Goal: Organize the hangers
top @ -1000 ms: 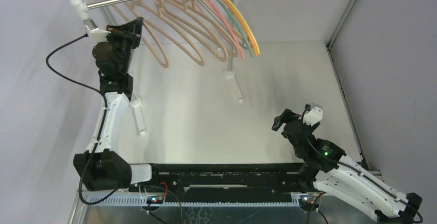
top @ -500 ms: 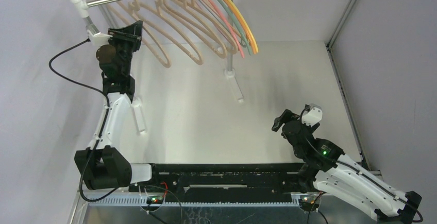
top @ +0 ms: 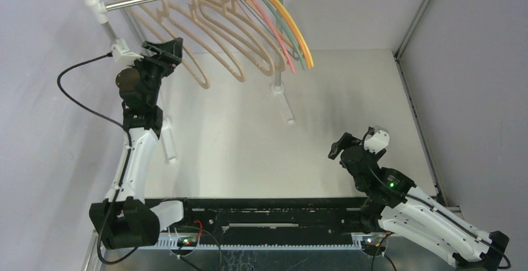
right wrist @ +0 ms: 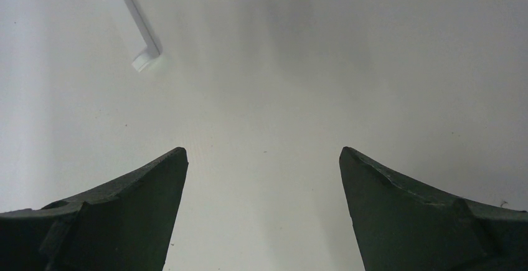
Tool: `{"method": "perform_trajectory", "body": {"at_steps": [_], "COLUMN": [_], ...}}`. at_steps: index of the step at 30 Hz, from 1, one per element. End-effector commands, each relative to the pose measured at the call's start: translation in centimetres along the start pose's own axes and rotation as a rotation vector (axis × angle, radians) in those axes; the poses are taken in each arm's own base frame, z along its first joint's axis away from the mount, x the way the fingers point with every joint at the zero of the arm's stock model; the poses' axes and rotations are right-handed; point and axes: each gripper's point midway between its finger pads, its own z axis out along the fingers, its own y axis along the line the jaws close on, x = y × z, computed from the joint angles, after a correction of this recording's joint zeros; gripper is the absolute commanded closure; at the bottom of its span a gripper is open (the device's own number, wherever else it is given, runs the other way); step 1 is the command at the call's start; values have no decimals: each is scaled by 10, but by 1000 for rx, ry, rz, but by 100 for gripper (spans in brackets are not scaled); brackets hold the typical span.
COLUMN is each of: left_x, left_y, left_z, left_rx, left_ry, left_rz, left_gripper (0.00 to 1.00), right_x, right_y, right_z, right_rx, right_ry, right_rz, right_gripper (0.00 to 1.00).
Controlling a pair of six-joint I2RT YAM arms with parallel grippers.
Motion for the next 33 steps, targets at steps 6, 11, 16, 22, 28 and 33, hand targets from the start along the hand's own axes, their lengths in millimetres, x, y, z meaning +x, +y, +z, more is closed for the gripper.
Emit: {"method": "perform_trajectory", "body": {"at_steps": [6, 11, 16, 22, 28, 33], "left_x": [12, 30, 48, 94, 144, 174], "left_y": [3, 18, 29, 46, 67, 89], "left_z": [-63, -93, -120, -145, -157, -162], "left_rx": [-2, -34, -52, -103, -147, -182], "left_ry": [40, 72, 99, 154, 222, 284], "left_rz": [181, 245, 295, 347, 353, 383], "left_gripper": [0, 1, 0, 1, 1, 1], "right_x": [-17, -26, -37, -52, -60, -60], "right_y": [28, 49, 70, 89, 97, 100], "right_z": [3, 2, 0, 8, 26, 47], "right_rx": [-96, -173, -249, -258, -230, -235], "right_ry": [-60, -79, -109, -137, -126, -98], "right_rz": [-35, -58, -83, -164, -214, -227], "right_gripper": [0, 0, 0, 0, 0, 0]}}
